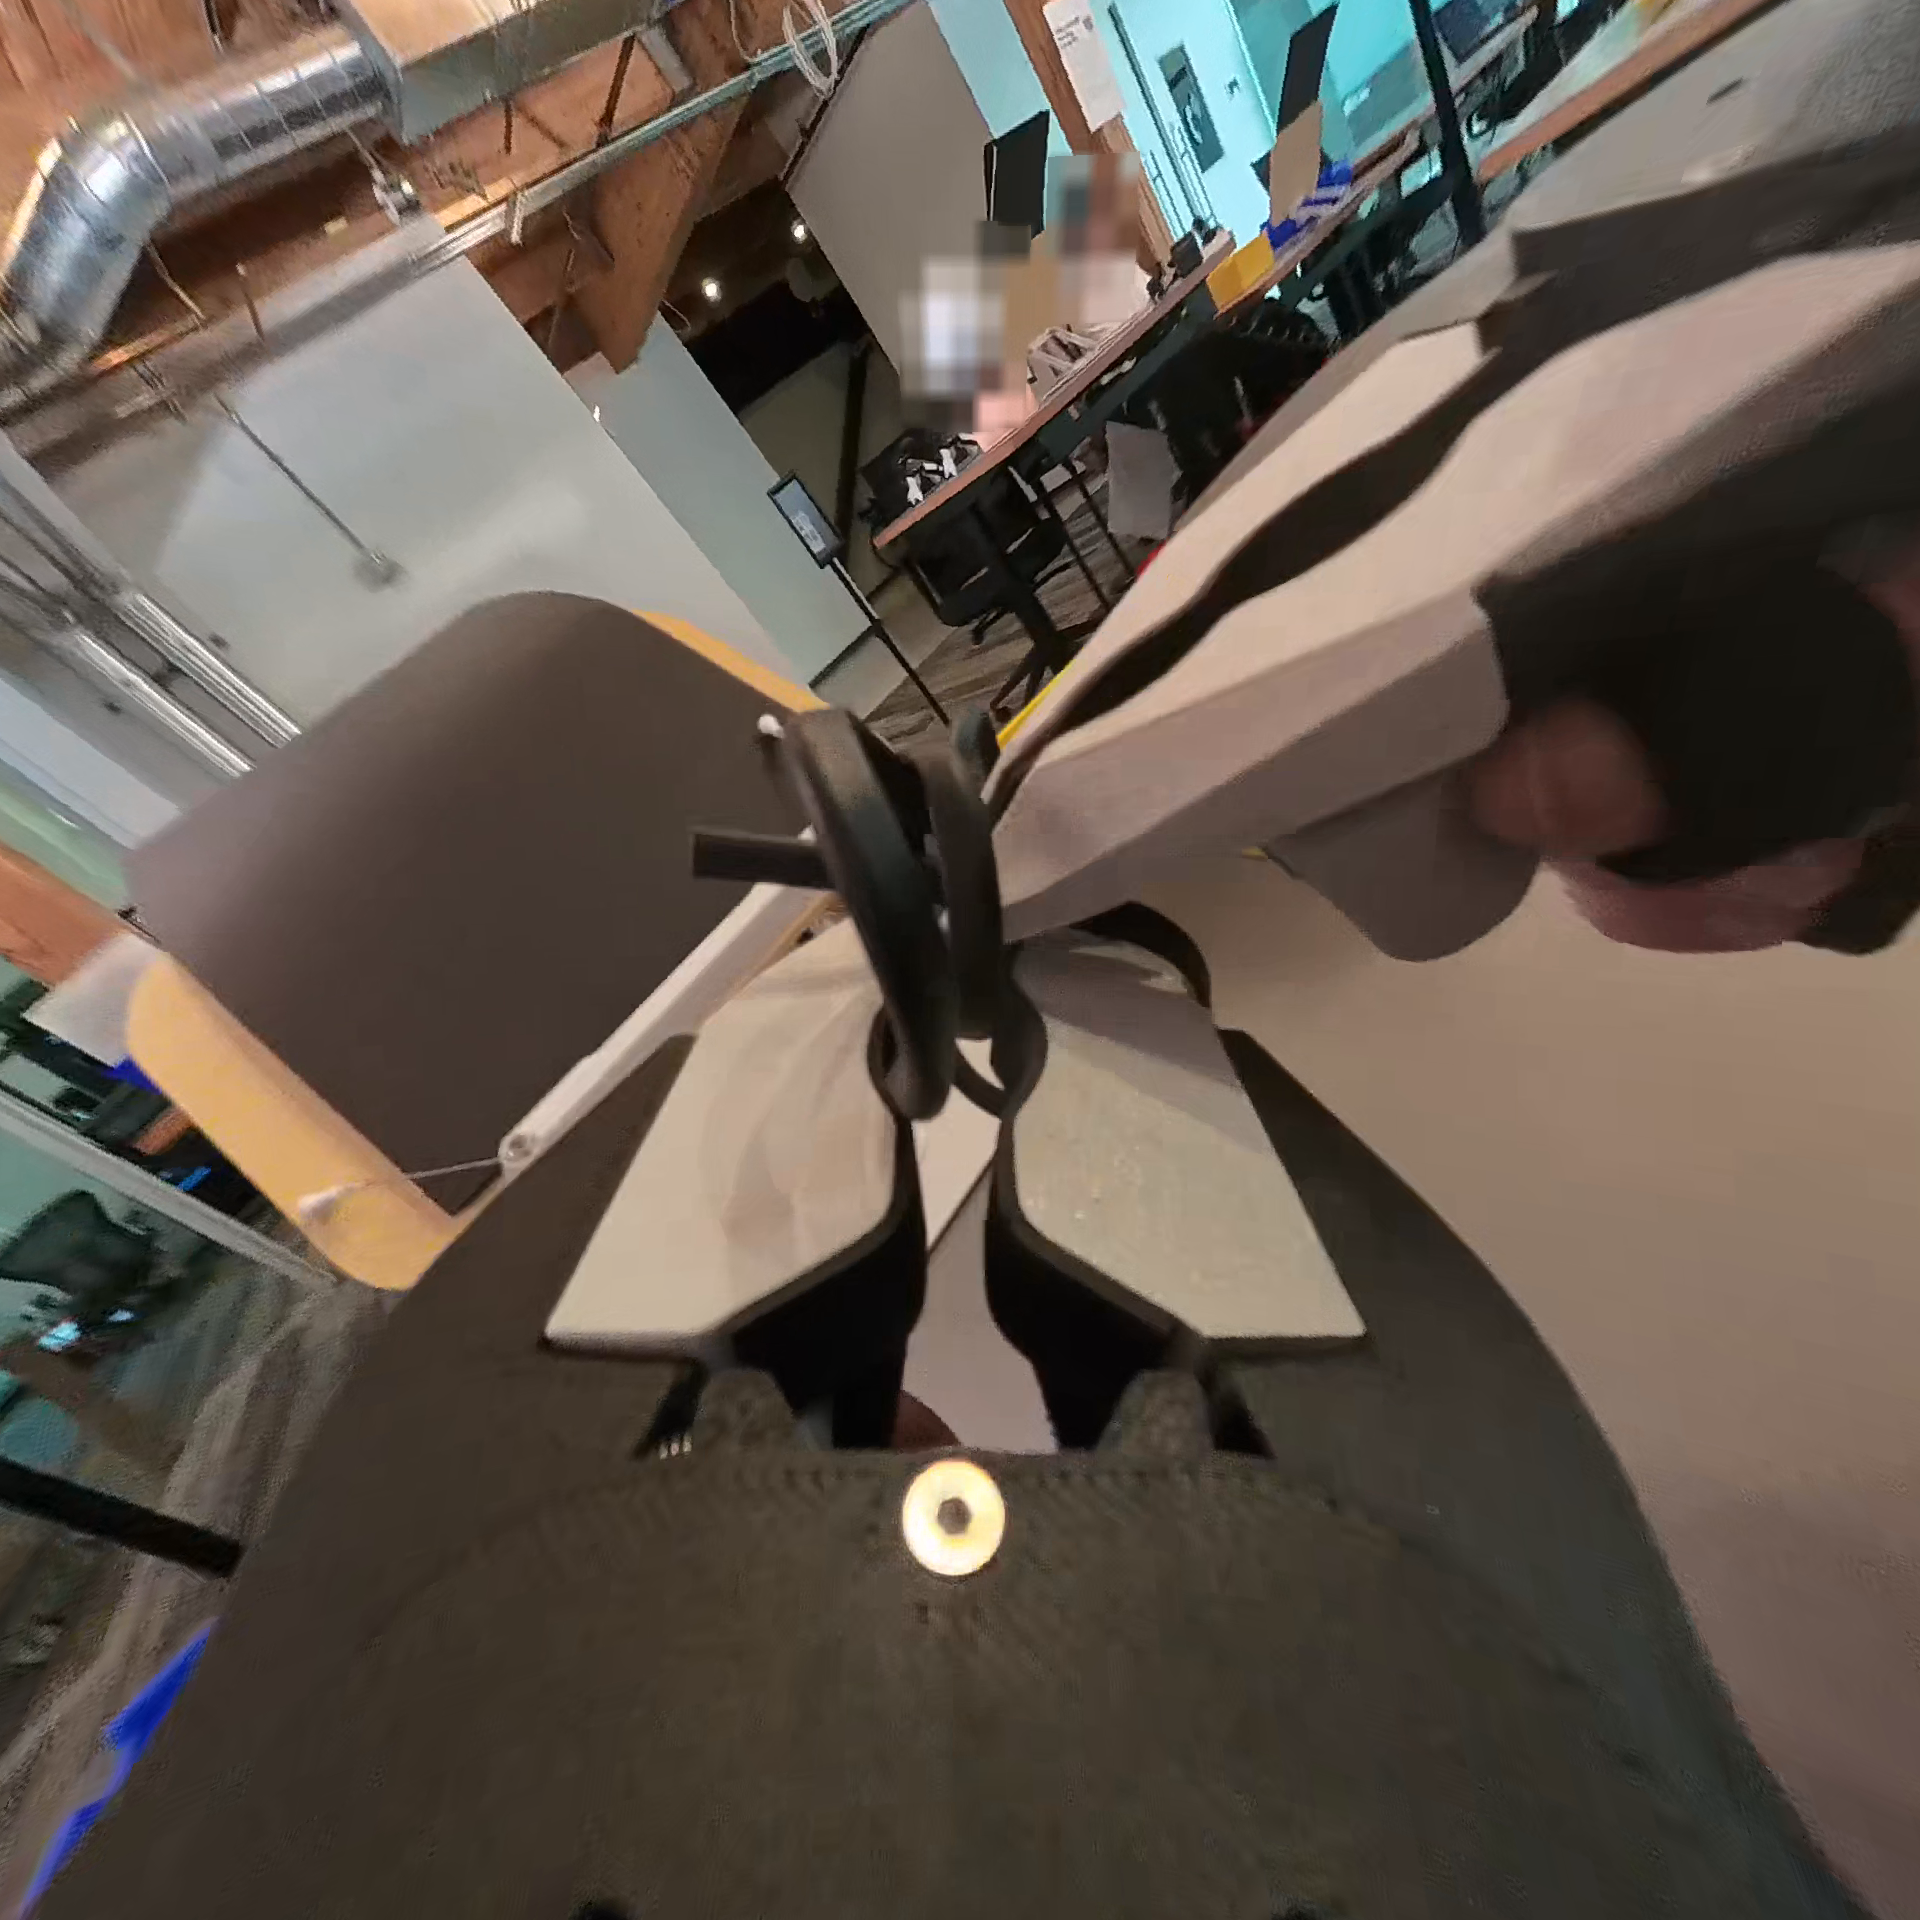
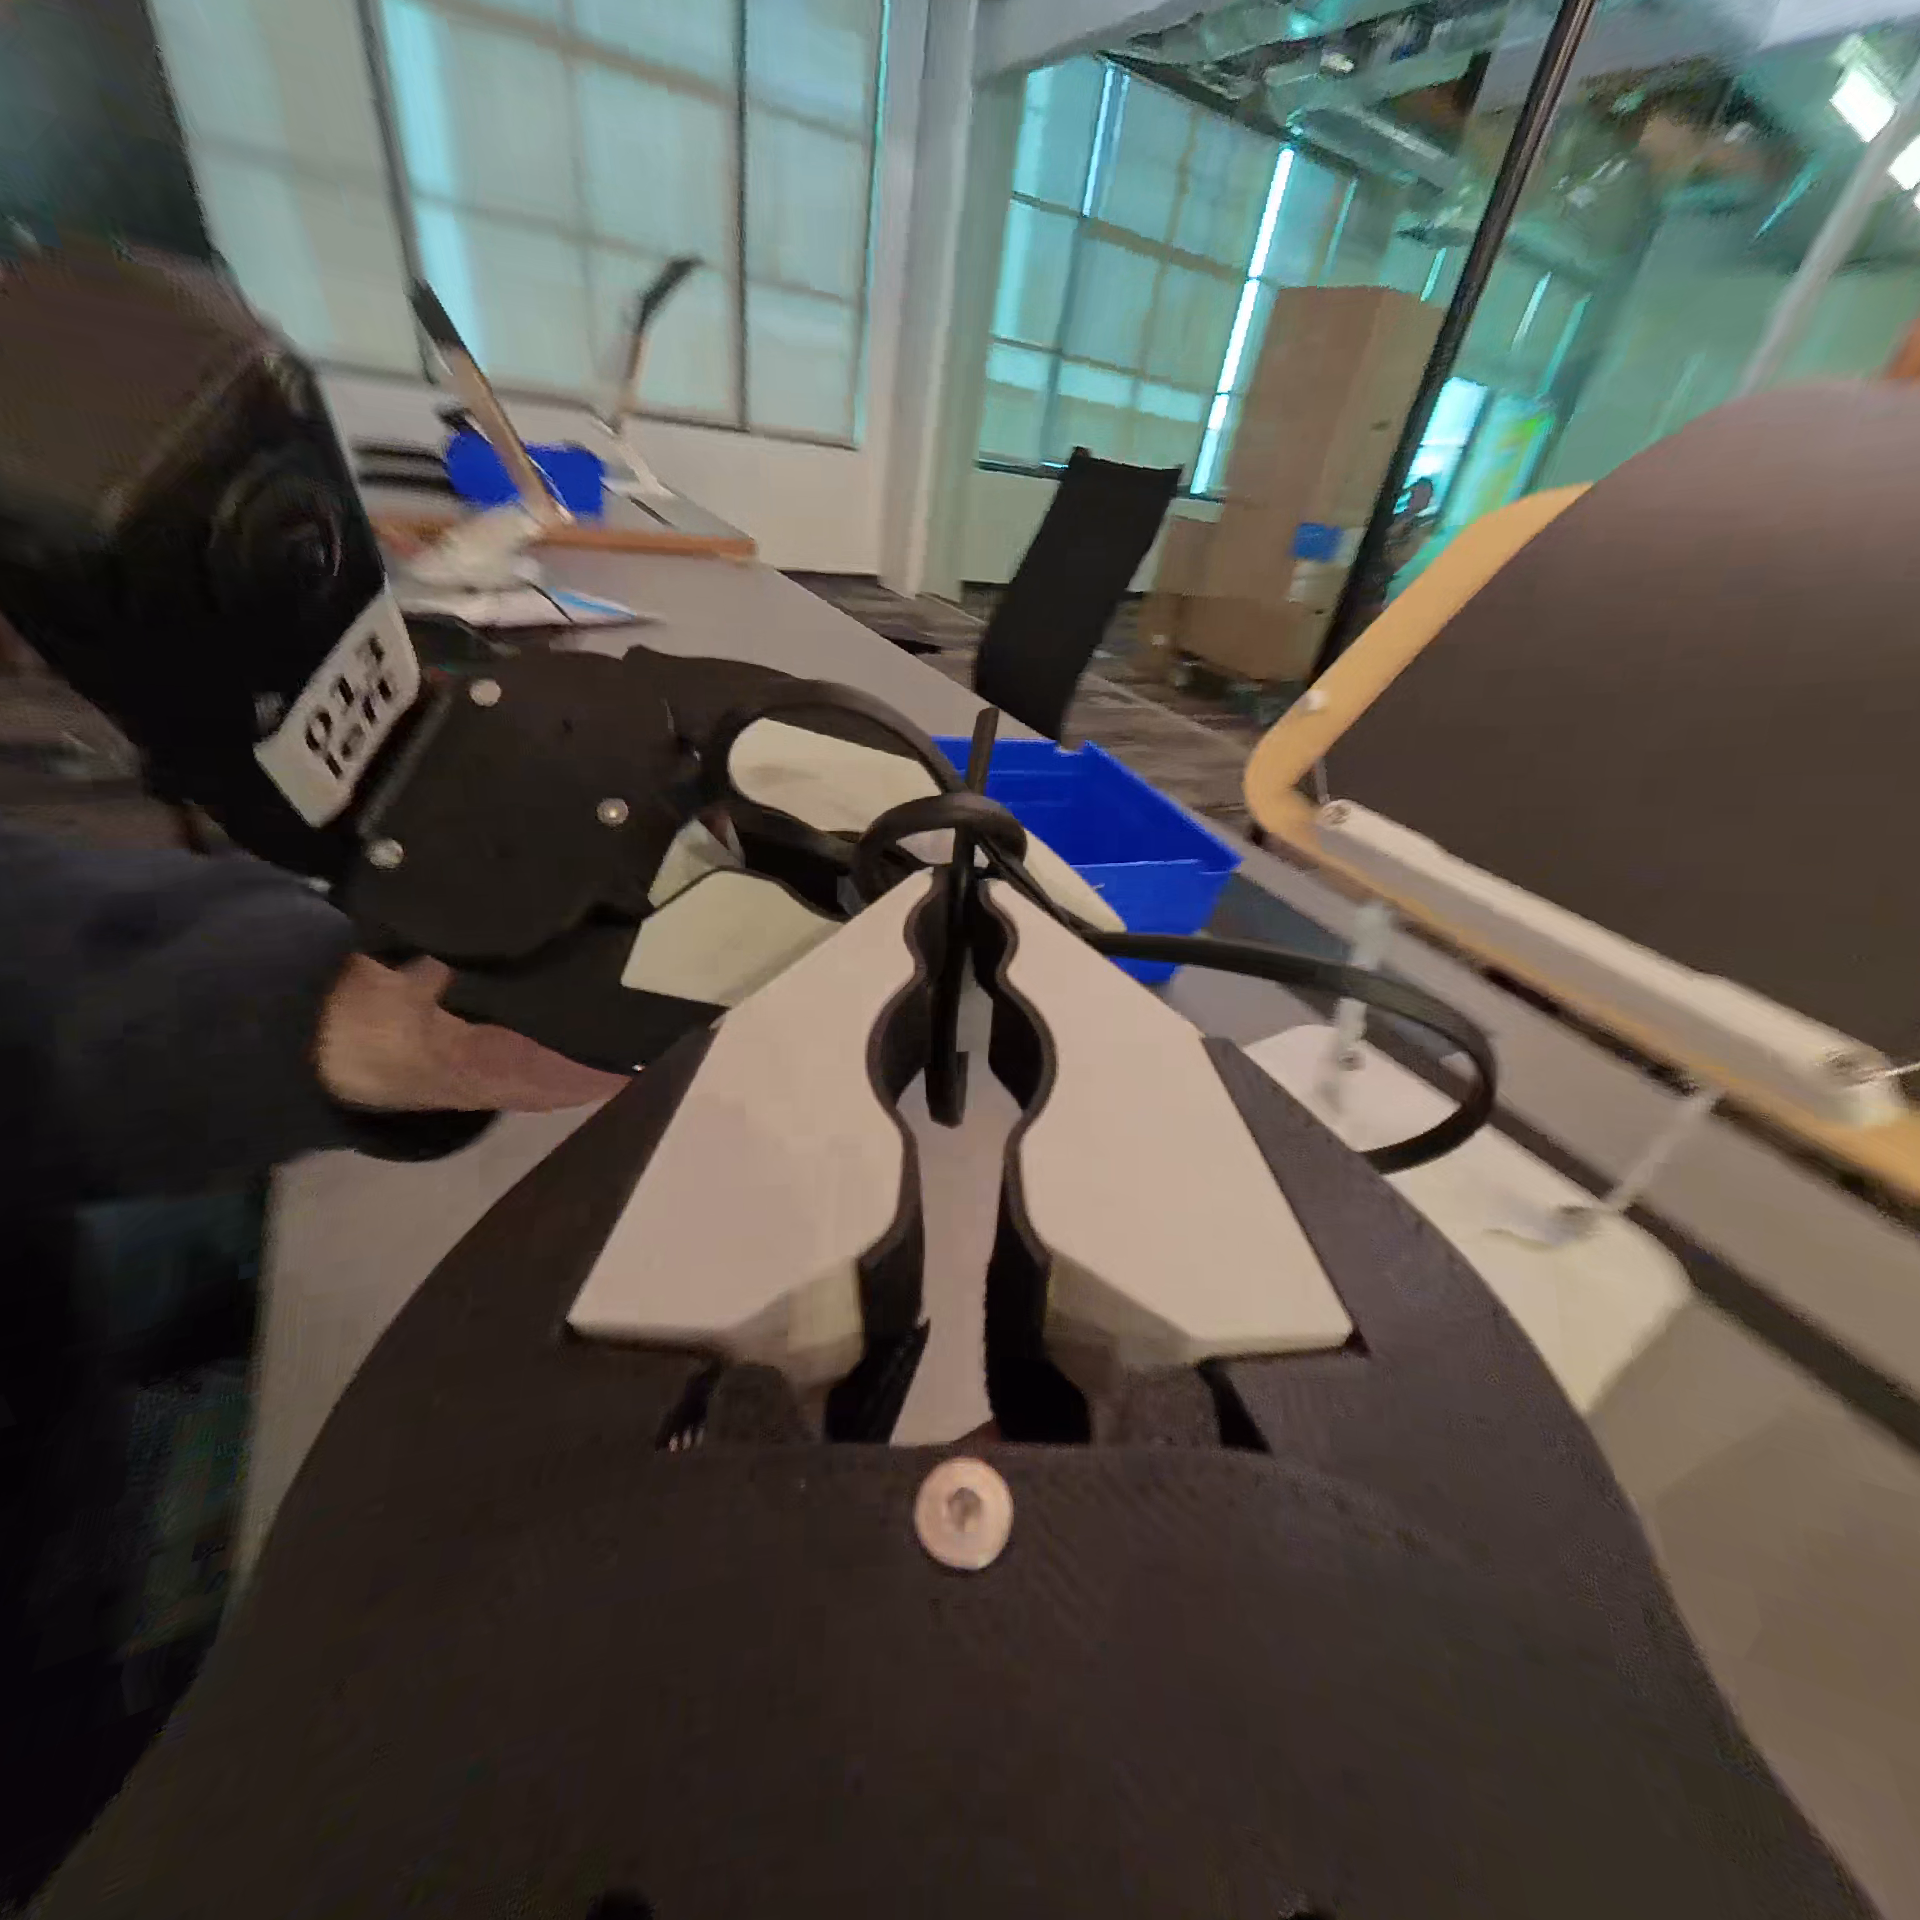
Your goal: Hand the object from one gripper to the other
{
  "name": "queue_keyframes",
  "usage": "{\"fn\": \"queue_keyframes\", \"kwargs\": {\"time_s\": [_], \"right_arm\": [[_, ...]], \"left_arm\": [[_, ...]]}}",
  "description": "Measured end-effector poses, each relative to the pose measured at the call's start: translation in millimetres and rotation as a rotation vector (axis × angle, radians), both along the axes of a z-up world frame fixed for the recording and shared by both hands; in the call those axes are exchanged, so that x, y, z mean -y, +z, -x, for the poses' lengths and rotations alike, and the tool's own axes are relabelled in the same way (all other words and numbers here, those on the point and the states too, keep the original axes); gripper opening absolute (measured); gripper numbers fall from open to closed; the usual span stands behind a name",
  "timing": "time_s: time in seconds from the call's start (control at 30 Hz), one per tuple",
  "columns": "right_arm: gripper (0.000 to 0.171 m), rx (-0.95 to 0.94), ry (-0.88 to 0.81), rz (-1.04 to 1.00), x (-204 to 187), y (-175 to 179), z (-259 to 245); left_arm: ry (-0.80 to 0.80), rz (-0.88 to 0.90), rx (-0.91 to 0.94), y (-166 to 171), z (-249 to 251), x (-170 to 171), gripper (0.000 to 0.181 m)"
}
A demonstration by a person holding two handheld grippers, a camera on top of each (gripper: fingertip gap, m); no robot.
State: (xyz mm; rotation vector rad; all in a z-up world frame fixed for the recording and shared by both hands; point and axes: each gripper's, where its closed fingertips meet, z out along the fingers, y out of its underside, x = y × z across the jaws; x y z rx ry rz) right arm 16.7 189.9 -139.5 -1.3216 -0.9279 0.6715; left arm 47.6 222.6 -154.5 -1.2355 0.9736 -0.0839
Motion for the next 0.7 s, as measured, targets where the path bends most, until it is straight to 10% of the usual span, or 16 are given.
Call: {"fn": "queue_keyframes", "kwargs": {"time_s": [0.03, 0.33, 0.7], "right_arm": [[0.000, 0.045, -0.043, -0.073, 0, 0, 1], [0.003, 0.154, -0.215, -0.425, 4, 13, 1], [0.015, 0.123, -0.131, -0.291, 1, 2, -3]], "left_arm": [[-0.003, 0.019, 0.024, 0, 1, 1, 0.007], [-0.080, 0.237, 0.220, -3, -3, 4, 0.007], [-0.305, 0.568, 0.497, -15, -15, 16, 0.007]]}}
